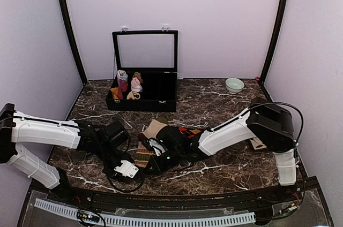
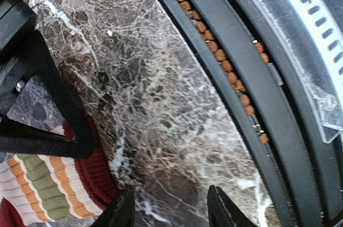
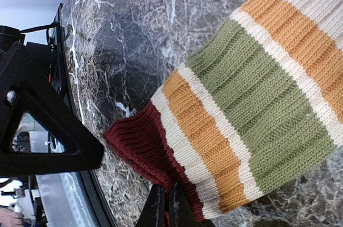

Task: Roll the socks
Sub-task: Roll the sock at the center of the board.

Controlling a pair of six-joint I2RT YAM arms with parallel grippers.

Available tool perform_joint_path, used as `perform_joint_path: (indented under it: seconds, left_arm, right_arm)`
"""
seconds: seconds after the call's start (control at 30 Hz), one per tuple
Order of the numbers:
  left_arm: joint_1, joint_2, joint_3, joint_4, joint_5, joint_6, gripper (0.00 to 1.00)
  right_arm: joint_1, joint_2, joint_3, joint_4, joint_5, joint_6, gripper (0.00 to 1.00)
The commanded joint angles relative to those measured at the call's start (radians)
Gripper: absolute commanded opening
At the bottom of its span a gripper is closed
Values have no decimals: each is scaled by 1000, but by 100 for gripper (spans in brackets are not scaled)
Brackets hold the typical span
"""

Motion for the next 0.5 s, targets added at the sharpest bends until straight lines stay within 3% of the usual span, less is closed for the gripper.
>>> perform_joint_path:
  seconds: [0.0,0.47]
  left_arm:
    - [-18,27,17,80,-51,77,47]
    - [-21,123,46,163,-83,75,42]
  right_arm:
    - [-11,65,-12,-180,-51,77,0]
    - [-22,84,9,-235,-70,73,0]
